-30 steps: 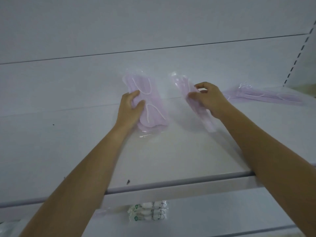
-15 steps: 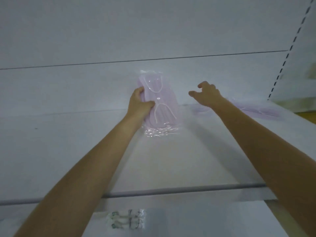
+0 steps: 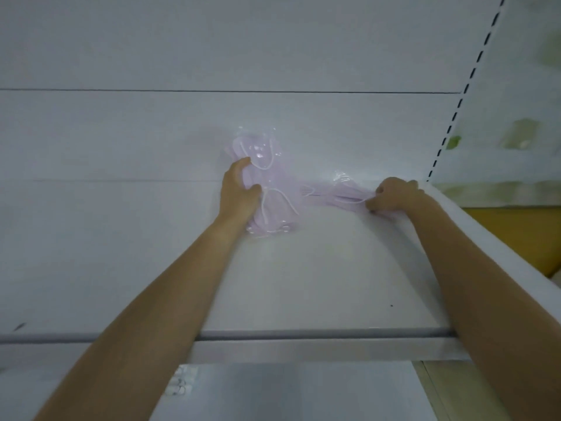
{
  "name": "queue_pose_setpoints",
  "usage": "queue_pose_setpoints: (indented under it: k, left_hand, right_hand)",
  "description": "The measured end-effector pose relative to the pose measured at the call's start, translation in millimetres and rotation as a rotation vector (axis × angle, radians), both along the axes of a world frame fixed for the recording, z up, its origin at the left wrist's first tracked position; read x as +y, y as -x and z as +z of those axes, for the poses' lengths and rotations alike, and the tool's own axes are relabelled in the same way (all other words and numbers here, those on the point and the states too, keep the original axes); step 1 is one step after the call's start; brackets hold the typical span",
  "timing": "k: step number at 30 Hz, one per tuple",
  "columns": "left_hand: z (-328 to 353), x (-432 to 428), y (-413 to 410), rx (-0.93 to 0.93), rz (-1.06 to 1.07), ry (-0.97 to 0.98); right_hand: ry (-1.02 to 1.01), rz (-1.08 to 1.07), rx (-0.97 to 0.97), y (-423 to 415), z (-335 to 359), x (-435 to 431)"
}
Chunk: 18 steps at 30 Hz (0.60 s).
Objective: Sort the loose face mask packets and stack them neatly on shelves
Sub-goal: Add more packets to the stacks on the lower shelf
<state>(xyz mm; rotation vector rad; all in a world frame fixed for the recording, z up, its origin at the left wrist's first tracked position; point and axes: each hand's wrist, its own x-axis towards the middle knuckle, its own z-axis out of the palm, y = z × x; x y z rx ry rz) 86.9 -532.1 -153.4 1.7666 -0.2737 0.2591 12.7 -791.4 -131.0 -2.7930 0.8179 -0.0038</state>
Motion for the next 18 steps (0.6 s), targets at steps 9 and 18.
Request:
queue_pose_setpoints:
  k: [9,18]
  left_hand:
    - [0.9,10.6,3.3,0.017,0.007,0.039]
    - [1.6,-5.5,23.5,-0.014,-0.273,0.046]
  right_hand:
    - [-0.262,0.17,-0.526,6.8,10.8,18.2]
    - [-0.721,0.373,-0.555,-0.9,-2.0,92.1]
